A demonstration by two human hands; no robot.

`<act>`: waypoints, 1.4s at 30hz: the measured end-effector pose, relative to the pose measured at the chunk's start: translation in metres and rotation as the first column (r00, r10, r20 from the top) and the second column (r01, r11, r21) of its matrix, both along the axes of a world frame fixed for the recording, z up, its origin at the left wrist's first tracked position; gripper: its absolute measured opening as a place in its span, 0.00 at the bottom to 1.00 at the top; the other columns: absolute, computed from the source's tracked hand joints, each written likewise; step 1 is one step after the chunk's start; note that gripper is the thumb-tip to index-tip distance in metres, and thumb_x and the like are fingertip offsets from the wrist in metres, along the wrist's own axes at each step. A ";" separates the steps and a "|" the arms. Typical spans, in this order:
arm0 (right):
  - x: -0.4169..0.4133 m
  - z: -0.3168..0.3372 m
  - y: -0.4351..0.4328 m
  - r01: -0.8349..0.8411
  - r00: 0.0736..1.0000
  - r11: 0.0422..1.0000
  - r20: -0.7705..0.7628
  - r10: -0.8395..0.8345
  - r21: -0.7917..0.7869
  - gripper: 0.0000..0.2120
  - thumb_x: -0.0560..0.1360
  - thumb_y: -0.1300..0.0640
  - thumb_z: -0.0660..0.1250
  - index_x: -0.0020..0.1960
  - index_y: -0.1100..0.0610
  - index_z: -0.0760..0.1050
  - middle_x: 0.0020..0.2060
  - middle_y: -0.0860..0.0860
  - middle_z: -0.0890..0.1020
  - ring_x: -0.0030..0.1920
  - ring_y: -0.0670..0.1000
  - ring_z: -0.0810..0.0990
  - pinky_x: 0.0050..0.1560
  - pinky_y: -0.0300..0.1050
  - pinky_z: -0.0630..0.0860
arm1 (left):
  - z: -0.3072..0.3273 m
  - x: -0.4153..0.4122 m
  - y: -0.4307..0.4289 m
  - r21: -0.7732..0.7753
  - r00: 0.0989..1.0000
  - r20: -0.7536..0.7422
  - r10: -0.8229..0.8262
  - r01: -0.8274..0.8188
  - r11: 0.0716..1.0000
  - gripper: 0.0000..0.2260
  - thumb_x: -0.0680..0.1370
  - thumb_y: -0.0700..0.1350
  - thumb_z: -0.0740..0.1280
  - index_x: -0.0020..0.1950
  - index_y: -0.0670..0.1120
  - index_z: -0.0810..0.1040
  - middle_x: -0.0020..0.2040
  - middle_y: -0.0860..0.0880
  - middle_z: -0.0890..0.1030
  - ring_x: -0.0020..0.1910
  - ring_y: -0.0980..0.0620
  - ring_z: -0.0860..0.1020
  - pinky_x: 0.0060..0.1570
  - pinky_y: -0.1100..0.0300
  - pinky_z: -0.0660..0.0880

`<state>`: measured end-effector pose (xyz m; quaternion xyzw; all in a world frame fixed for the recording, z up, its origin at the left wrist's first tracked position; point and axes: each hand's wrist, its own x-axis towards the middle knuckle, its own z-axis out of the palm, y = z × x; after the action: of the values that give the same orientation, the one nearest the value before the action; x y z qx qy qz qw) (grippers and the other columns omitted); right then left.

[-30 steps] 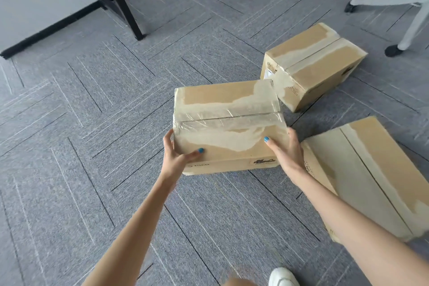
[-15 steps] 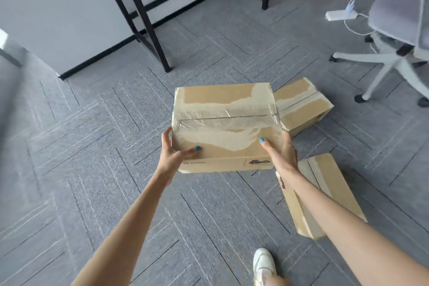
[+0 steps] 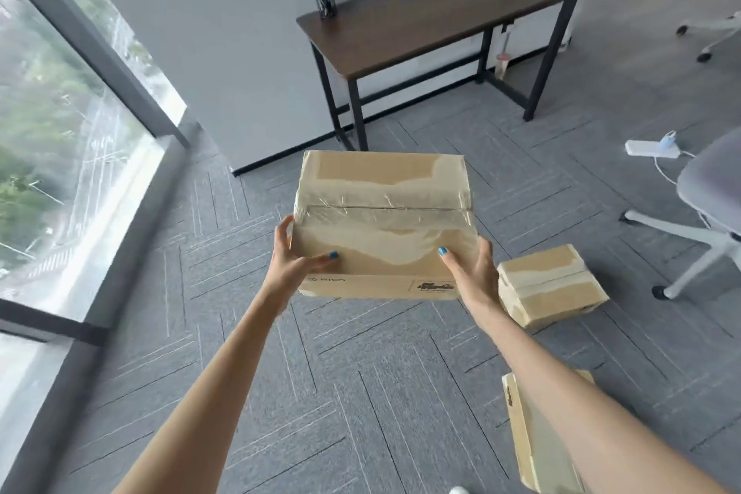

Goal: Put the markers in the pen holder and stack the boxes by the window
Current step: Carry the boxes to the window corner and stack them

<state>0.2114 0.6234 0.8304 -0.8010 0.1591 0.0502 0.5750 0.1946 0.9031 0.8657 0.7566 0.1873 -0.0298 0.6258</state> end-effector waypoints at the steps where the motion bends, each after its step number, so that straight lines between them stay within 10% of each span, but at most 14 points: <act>1: 0.004 0.012 0.008 -0.023 1.000 1.000 0.012 0.022 0.003 0.32 0.74 0.46 0.69 0.72 0.55 0.59 0.71 0.55 0.68 0.69 0.58 0.68 0.64 0.51 0.66 | 0.014 -0.003 0.007 -0.002 1.000 0.010 0.022 -0.022 1.000 0.47 0.65 0.40 0.80 0.74 0.56 0.55 0.71 0.48 0.69 0.63 0.48 0.75 0.60 0.52 0.75; 24: 0.128 0.128 0.359 -0.418 0.895 0.908 0.187 0.406 0.028 0.29 0.74 0.48 0.69 0.70 0.54 0.61 0.65 0.55 0.74 0.55 0.52 0.73 0.52 0.44 0.69 | 0.154 0.002 0.311 0.043 0.878 0.215 0.427 -0.445 0.894 0.43 0.65 0.37 0.79 0.73 0.54 0.59 0.62 0.48 0.74 0.56 0.47 0.79 0.57 0.49 0.78; 30: 0.181 0.137 0.477 -0.458 0.871 0.889 0.204 0.447 0.006 0.34 0.74 0.45 0.68 0.74 0.54 0.57 0.71 0.54 0.68 0.69 0.56 0.69 0.63 0.52 0.67 | 0.162 0.041 0.417 -0.007 0.841 0.264 0.472 -0.487 0.873 0.40 0.67 0.31 0.76 0.71 0.53 0.60 0.58 0.45 0.77 0.47 0.52 0.80 0.34 0.66 0.79; 42: 0.306 0.131 0.642 -0.495 0.848 0.869 0.214 0.485 -0.011 0.33 0.73 0.45 0.69 0.72 0.53 0.59 0.70 0.54 0.70 0.68 0.56 0.69 0.63 0.51 0.69 | 0.152 0.149 0.570 -0.004 0.808 0.270 0.524 -0.543 0.840 0.42 0.68 0.33 0.76 0.74 0.51 0.57 0.61 0.46 0.74 0.49 0.52 0.79 0.37 0.69 0.78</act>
<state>0.5178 1.2650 0.9614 -0.8027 -0.1133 0.1138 0.5743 0.3439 1.4731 1.0181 0.6931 0.3095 0.2533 0.5998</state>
